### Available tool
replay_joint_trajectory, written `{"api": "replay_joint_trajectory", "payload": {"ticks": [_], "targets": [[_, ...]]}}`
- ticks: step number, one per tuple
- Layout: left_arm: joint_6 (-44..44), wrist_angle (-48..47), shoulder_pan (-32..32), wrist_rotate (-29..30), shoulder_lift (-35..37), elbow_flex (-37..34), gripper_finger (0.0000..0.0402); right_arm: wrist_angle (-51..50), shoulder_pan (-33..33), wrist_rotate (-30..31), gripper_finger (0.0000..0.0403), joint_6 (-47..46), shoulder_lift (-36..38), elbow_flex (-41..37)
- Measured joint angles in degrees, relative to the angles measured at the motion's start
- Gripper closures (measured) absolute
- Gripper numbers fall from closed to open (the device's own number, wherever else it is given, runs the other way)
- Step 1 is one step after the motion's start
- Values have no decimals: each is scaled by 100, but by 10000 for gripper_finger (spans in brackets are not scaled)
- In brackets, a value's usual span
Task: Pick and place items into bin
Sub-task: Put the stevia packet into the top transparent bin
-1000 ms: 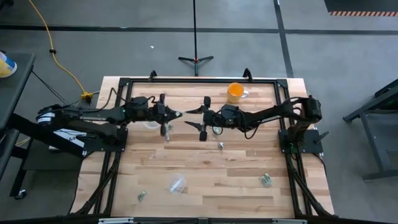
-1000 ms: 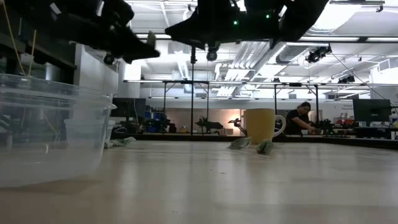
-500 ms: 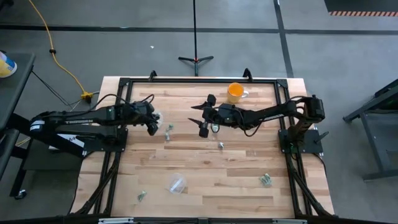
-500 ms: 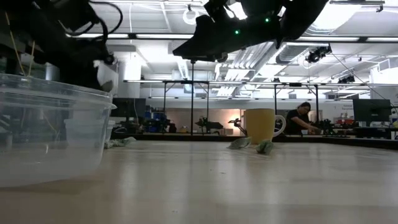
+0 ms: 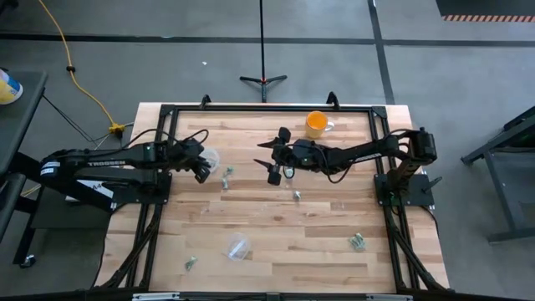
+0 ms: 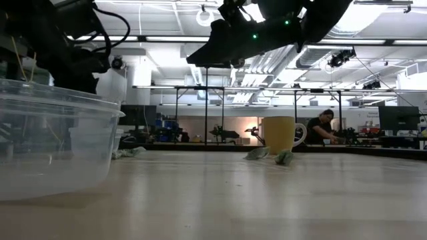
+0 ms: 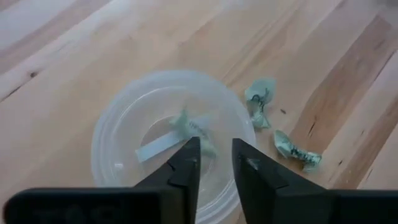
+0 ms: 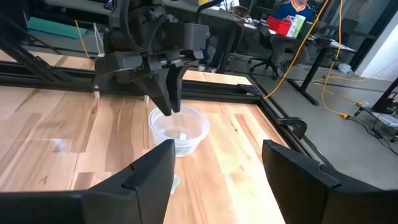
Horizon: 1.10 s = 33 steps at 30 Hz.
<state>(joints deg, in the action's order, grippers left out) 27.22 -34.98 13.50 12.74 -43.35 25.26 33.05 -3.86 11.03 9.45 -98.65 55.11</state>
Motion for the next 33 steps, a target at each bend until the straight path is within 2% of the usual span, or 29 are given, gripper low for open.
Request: {"api": "replay_joint_trajectory", "payload": {"ticks": [6, 10, 13, 20, 26, 33], "targets": [[-466, 711, 0, -106, 0, 0, 235, -125, 0, 0, 170, 0, 0, 0], [-1034, 1437, -2, -807, -5, -3, 220, -257, 0, 0, 176, -2, -2, 0], [-1361, 2043, -2, -1107, -166, -3, 214, -339, 0, 0, 180, -26, -2, 0], [-1674, 2979, -1, -1349, -1399, -3, 211, -405, -2, 0, 188, -37, -2, 0], [-1711, 3264, -2, -1317, -2469, -3, 211, -415, -1, 0, 186, -17, -2, 0], [-1865, 3504, -2, -990, -3032, -3, 211, -459, -1, -1, 191, 0, -2, 0]]}}
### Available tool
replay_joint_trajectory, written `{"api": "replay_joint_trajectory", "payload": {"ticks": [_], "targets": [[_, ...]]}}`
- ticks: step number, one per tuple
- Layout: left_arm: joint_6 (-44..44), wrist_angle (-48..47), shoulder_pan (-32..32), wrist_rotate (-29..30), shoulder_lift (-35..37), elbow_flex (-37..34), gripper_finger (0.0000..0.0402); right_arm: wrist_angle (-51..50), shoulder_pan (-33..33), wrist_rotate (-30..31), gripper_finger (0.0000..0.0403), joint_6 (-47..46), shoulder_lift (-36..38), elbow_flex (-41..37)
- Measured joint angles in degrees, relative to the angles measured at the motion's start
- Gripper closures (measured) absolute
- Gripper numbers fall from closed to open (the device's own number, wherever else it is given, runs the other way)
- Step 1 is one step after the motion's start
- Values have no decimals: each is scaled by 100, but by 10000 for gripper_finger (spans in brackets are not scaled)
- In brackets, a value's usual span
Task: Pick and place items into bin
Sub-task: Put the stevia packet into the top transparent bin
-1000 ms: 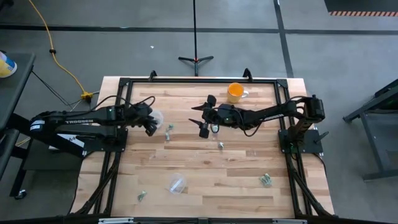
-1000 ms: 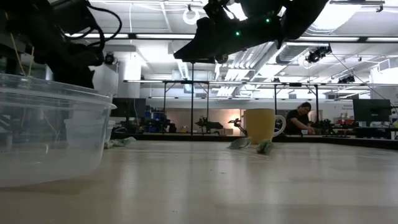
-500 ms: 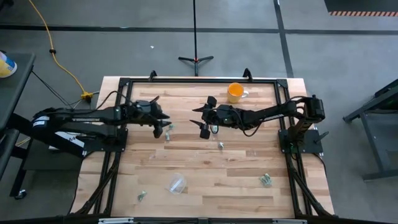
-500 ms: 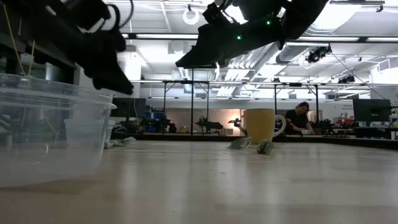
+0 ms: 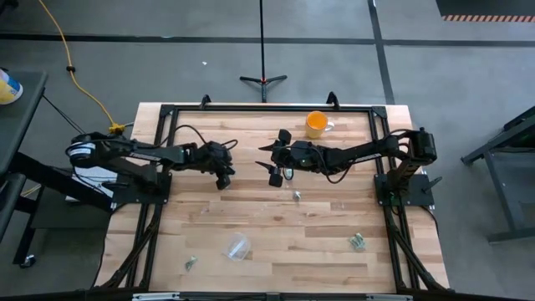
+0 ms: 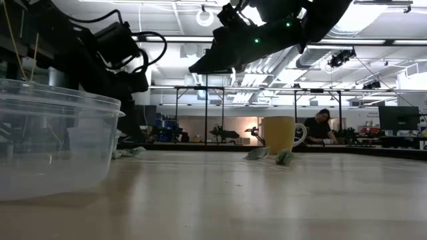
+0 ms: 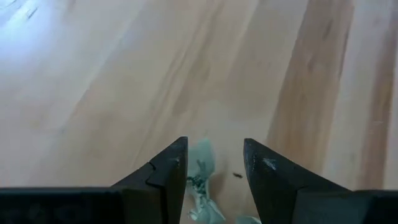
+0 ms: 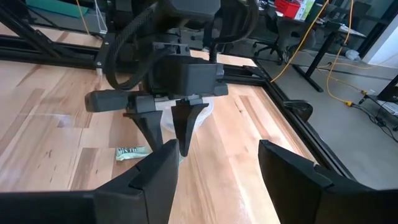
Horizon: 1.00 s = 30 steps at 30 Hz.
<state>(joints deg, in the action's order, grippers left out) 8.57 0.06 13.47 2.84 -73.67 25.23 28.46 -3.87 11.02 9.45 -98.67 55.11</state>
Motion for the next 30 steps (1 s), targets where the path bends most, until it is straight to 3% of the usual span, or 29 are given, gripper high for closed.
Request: {"api": "replay_joint_trajectory", "payload": {"ticks": [7, 13, 18, 22, 30], "targets": [[-250, -2, 0, 58, -63, 0, 211, -37, -1, 1, 185, 1, 0, 0], [-1184, 149, -9, -301, -63, 0, 211, -62, -1, 1, 193, 4, 0, 0], [-1438, 516, -13, -532, -63, 7, 211, -193, -1, 0, 198, 4, -2, 0], [-1456, 53, 4, -83, -63, 217, 211, -259, -1, 1, 197, 4, -2, 0], [-1816, -1151, 0, -362, -492, 992, 204, -259, -1, -1, 202, 4, -2, 0]]}}
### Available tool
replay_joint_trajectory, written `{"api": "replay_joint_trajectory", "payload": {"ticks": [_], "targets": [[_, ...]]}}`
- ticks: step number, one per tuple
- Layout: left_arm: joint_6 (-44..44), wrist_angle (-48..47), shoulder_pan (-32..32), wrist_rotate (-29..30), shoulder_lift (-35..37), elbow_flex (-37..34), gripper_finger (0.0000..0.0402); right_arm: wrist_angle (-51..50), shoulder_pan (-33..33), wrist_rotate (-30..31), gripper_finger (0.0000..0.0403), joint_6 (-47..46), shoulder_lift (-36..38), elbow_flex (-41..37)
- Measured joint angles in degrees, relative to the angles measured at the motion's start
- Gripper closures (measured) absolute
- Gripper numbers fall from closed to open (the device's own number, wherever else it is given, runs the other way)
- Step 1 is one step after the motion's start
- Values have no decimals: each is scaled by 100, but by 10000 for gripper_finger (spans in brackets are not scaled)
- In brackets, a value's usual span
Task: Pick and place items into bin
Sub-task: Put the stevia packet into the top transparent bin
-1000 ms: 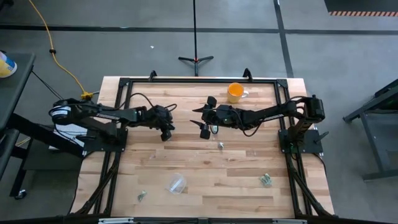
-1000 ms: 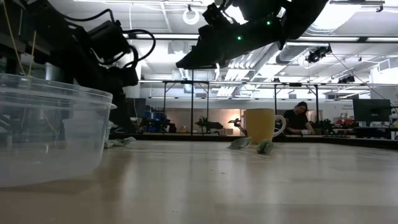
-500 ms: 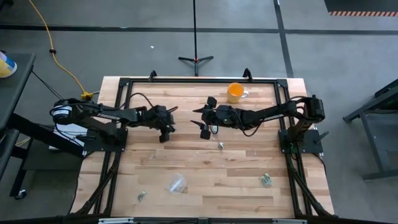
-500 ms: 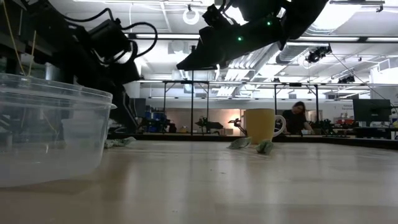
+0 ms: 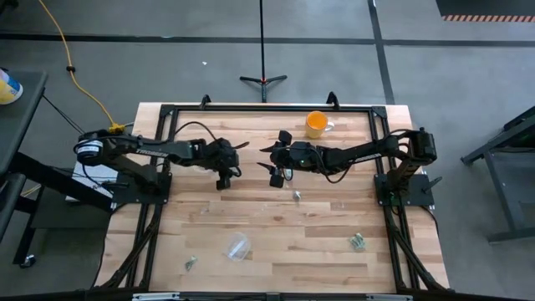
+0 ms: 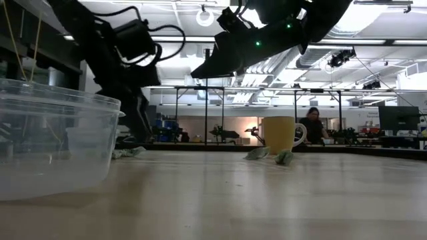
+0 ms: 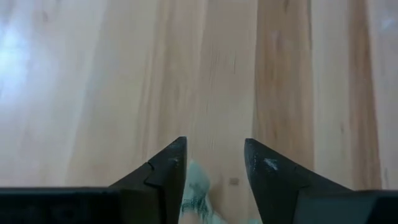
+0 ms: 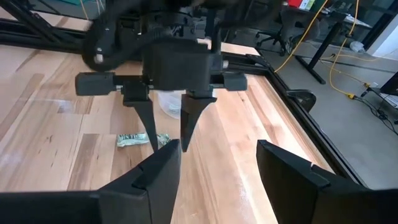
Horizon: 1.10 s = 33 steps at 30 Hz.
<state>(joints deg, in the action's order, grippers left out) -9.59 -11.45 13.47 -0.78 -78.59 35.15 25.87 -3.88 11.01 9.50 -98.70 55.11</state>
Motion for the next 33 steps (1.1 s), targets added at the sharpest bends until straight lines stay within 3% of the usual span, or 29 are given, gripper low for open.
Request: {"api": "replay_joint_trajectory", "payload": {"ticks": [6, 11, 16, 22, 33], "targets": [[-53, -503, 0, 87, -439, 388, 134, -59, 0, 2, 201, 0, 0, 2], [-71, -599, 0, 751, -505, 405, 72, -79, 0, 2, 204, 0, 0, 2], [76, -834, 2, 885, -505, 405, 42, -126, 0, 0, 205, 0, -2, 2], [80, -930, 2, 729, -538, 403, 52, -144, 0, 0, 202, 0, -2, 2], [53, -821, 2, 589, -902, 425, 142, -259, 0, 0, 210, -1, -2, 2]]}}
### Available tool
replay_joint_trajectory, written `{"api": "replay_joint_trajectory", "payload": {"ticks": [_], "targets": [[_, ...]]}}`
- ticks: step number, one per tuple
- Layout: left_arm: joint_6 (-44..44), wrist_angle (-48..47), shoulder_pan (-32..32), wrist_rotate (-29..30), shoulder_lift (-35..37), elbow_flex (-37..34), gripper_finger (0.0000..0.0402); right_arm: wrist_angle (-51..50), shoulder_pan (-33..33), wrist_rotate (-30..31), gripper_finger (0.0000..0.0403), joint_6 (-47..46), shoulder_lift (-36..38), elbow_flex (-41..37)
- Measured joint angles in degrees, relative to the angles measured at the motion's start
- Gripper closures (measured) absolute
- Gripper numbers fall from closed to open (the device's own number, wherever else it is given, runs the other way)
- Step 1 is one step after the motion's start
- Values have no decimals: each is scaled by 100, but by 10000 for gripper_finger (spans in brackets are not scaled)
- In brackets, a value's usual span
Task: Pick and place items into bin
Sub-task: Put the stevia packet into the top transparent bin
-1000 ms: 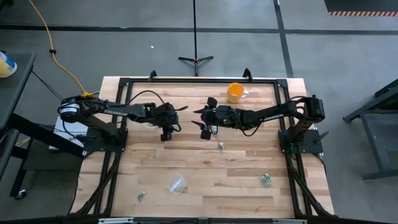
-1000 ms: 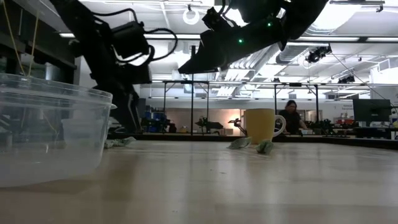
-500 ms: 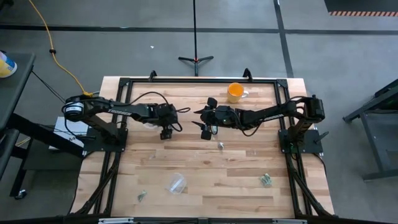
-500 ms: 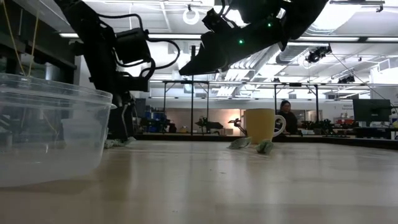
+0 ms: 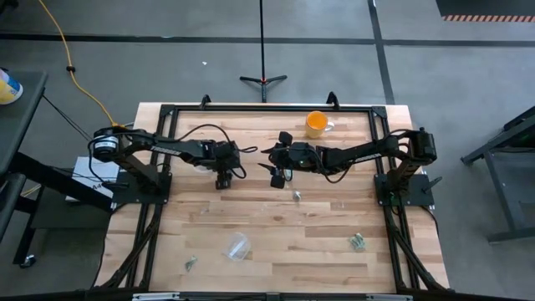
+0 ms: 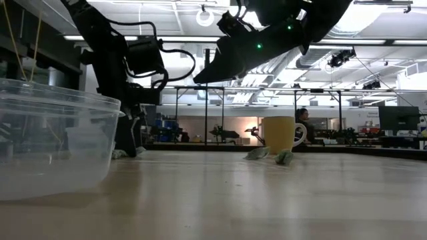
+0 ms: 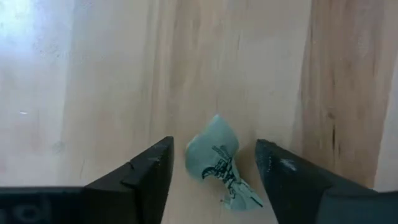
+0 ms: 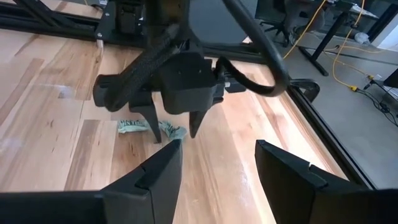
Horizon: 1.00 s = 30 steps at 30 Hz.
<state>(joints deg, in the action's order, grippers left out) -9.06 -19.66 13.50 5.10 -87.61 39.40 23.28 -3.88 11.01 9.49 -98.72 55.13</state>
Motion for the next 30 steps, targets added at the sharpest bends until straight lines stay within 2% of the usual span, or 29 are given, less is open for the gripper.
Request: {"api": "replay_joint_trajectory", "payload": {"ticks": [8, 14, 19, 22, 26, 30], "targets": [[-98, 3, -8, -50, -9, -9, 222, -2, 0, 1, 210, -2, 0, 0], [-147, -54, 0, 76, -42, 124, 303, 6, 0, 1, 210, -2, 0, 0], [-330, -420, 0, 112, -39, 529, 378, 6, 0, 1, 210, -2, 0, 0], [-359, -847, -2, 297, -39, 855, 377, 6, 0, 1, 210, -2, 0, 0], [-348, -1496, -2, 686, -35, 1264, 350, 6, 0, 1, 210, -2, 0, 0], [-316, -2509, -1, 812, -35, 1661, 374, 6, 0, 1, 210, -2, 0, 0]]}}
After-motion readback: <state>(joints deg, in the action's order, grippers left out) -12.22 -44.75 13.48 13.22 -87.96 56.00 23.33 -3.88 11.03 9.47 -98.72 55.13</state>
